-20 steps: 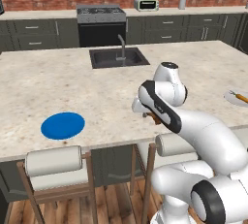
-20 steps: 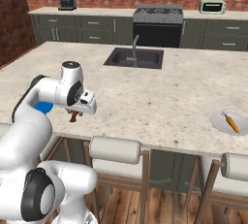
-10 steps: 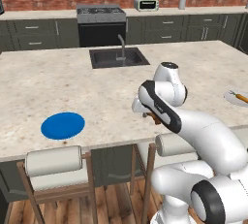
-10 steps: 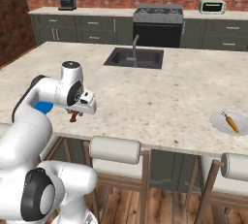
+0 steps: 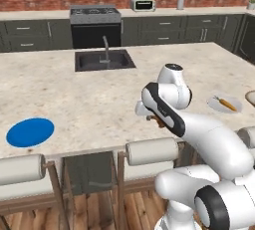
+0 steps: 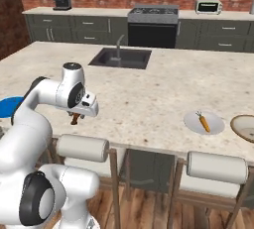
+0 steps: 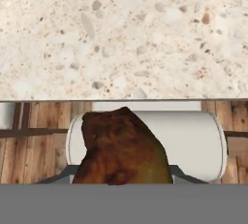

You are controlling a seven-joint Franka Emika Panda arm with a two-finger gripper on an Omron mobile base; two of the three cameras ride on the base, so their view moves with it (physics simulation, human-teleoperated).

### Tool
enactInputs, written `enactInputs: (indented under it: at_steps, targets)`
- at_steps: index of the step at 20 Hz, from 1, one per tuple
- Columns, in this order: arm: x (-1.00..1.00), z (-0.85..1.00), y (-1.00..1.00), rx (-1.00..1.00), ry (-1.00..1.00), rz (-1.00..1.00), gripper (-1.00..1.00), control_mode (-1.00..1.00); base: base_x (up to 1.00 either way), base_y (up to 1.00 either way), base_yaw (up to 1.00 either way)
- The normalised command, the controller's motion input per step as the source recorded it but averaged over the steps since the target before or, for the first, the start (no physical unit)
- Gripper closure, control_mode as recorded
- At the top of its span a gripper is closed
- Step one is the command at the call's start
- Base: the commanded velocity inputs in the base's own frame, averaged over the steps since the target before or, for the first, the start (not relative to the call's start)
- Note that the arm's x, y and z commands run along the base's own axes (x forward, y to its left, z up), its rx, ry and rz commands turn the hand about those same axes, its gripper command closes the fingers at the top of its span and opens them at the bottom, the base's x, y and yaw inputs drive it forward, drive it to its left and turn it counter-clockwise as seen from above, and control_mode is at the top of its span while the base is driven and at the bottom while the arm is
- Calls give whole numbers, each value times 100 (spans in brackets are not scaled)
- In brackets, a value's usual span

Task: Pick the chicken drumstick and carrot from their plates and place them in the bowl. Then put the bowl in the fridge.

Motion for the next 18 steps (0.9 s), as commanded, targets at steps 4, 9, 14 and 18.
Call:
enactInputs:
  at_steps: [4, 9, 14, 18]
  targets:
    - [0, 0, 0, 0, 0, 0, 100, 100, -13, -79, 0]
    - [0, 0, 0, 0, 0, 0, 100, 100, 0, -79, 0]
    - [0, 0, 0, 0, 0, 0, 100, 100, 0, -79, 0]
    - [0, 0, 0, 0, 0, 0, 100, 100, 0, -78, 0]
